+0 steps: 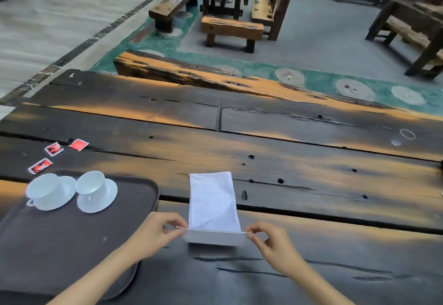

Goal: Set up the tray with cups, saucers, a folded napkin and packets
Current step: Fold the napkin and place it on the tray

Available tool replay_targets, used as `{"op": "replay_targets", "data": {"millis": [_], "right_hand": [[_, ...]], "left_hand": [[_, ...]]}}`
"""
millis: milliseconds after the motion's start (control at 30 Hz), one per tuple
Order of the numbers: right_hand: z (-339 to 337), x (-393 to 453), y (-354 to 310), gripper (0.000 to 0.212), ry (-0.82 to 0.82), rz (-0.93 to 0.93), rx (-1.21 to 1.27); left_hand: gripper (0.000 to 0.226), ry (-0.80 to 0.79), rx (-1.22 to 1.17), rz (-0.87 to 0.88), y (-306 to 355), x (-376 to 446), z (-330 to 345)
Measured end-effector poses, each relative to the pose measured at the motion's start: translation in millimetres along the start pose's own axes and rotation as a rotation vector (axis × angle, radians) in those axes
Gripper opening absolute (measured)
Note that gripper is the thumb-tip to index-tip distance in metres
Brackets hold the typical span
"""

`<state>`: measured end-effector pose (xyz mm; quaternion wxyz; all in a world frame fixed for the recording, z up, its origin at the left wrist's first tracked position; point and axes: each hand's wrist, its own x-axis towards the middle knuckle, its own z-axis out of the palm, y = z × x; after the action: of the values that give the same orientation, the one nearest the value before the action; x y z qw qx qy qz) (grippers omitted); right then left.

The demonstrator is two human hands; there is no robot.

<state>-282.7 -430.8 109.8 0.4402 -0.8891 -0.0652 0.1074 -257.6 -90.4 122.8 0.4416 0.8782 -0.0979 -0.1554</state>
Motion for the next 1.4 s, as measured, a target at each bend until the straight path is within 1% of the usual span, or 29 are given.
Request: {"op": "replay_targets", "data": {"millis": [100, 200, 300, 400, 500, 567, 633, 767, 900, 1000, 1100, 1200, 1333, 1367, 1400], "right_hand": [[-1, 12, -4, 0.027, 0.007, 0.005, 0.036], [-4, 35, -7, 0.029, 0.064, 0.004, 0.086], [-8, 65, -9, 0.029, 0.108, 0.026, 0.106], [-11, 95, -8, 0.027, 0.107, 0.023, 0.104], [-11, 124, -3, 0.021, 0.091, 0.064, 0.116], [-9, 144, 0, 0.023, 0.095, 0.089, 0.123], [-6, 163, 5, 0.024, 0.101, 0.118, 0.128], [3, 198, 21, 0.015, 0.111, 0.195, 0.131], [12, 227, 40, 0.017, 0.100, 0.286, 0.117], [19, 244, 55, 0.017, 0.102, 0.333, 0.091], [28, 260, 68, 0.016, 0.074, 0.385, 0.080], [37, 271, 79, 0.016, 0.054, 0.435, 0.066], [49, 273, 89, 0.016, 0.052, 0.481, 0.059], [51, 272, 90, 0.016, 0.057, 0.487, 0.061], [53, 271, 90, 0.018, 0.067, 0.486, 0.055]], "left_hand": [[0.016, 0.059, -0.007, 0.015, 1, 8, -4], [0.014, 0.128, -0.038, 0.006, 3, 26, -8], [0.012, 0.168, -0.076, -0.020, 3, 47, -11], [0.011, 0.194, -0.093, -0.051, 0, 69, -14], [0.010, 0.230, -0.100, -0.093, -7, 91, -17], [0.010, 0.249, -0.092, -0.113, -12, 107, -18], [0.010, 0.256, -0.089, -0.132, -18, 124, -18], [0.010, 0.249, -0.073, -0.185, -34, 159, -14], [0.009, 0.217, -0.035, -0.244, -56, 193, -8], [0.007, 0.194, -0.048, -0.254, -73, 215, 0], [0.004, 0.160, -0.034, -0.270, -90, 230, 8], [0.006, 0.163, -0.024, -0.294, -105, 239, 16], [0.012, 0.167, 0.059, -0.299, -117, 243, 27], [0.011, 0.168, 0.111, -0.297, -118, 243, 30], [0.016, 0.169, 0.187, -0.293, -117, 243, 33]]}}
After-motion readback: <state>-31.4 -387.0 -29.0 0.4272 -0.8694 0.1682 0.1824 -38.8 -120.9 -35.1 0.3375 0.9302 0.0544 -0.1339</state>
